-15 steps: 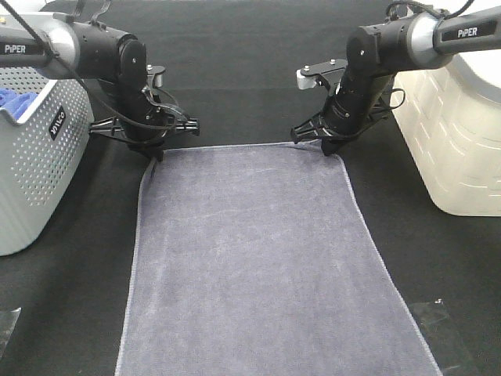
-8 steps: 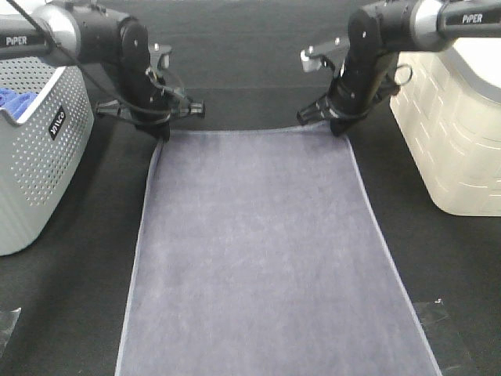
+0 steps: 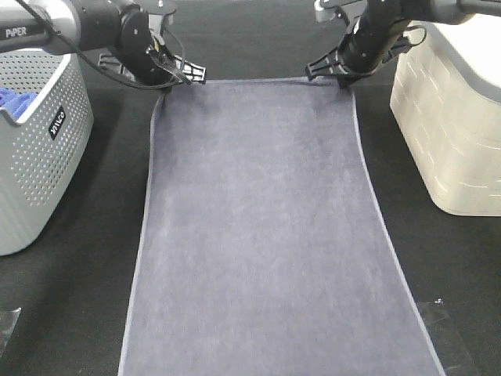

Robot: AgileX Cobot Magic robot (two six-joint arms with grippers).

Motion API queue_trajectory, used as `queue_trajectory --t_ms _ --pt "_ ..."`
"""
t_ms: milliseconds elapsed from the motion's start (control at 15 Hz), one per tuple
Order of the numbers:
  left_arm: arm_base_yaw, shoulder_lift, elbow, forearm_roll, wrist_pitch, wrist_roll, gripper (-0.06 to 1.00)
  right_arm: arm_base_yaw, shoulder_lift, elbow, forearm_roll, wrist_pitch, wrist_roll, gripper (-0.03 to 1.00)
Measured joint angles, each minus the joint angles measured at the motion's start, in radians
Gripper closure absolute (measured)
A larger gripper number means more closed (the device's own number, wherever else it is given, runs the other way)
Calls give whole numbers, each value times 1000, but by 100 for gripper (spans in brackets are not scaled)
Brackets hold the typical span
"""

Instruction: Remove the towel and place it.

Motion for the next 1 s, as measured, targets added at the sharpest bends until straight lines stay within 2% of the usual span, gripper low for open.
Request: queue_trajectory --t_ms 200,267,400,667,800,1000 --pt "22 34 -1 156 -240 -128 94 -23 4 0 -13 -188 1 97" --pt "40 46 -1 176 -317 -146 94 -25 10 0 -17 -251 1 97" --pt "81 70 -6 188 -466 -165 94 -25 41 0 -30 -370 1 97" --pt "123 174 -100 198 -676 -160 94 -29 121 0 -75 -545 1 97" --pt "124 210 -141 198 -709 -143 94 -36 139 0 -79 -583 1 97" --pt "124 337 -233 201 -732 -111 94 -60 186 0 -81 -715 1 97"
